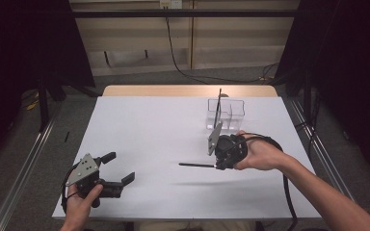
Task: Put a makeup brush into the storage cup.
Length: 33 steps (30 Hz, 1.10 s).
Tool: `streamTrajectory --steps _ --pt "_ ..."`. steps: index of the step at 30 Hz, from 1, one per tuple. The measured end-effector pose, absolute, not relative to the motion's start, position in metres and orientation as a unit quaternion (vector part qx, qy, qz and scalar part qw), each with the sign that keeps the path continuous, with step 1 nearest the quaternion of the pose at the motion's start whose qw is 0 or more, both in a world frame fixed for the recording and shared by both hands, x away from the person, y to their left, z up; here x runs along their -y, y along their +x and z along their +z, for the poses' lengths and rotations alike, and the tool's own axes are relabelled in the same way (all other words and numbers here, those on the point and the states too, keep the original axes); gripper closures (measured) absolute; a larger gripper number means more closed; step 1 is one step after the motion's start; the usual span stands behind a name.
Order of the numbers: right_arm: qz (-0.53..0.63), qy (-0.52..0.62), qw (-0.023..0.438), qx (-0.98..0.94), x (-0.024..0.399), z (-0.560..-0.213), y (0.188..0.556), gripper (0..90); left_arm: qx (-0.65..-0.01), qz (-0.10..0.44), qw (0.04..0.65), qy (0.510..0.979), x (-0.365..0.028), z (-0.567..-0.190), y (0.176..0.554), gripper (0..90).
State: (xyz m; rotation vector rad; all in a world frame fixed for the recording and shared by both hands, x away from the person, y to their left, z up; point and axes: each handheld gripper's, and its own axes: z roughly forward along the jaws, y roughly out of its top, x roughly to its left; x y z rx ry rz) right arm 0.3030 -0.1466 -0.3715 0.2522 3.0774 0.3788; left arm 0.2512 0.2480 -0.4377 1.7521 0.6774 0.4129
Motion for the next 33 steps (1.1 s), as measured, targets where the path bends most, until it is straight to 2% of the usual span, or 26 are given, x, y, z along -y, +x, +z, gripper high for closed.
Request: streamTrajectory --steps 11,18,24,28,33 --pt "0.121 0.07 0.009 -0.99 0.141 -0.374 0.304 83.9 -0.261 0.157 0.563 0.768 -0.238 -0.415 0.253 1.8" --pt "0.128 0.062 0.009 -0.99 0.14 -0.375 0.304 83.9 -0.251 0.155 0.578 0.761 -0.233 -0.401 0.255 1.8" --pt "0.122 0.055 0.002 -0.991 0.136 -0.378 0.304 83.9 -0.222 0.141 0.559 0.786 -0.224 -0.384 0.26 1.9" --pt "0.12 0.058 0.0 -0.991 0.134 -0.379 0.304 83.9 -0.201 0.151 0.547 0.798 -0.215 -0.371 0.265 2.0" --pt "0.123 0.052 -0.001 -0.991 0.132 -0.379 0.304 83.9 -0.187 0.129 0.527 0.819 -0.198 -0.371 0.273 1.9"
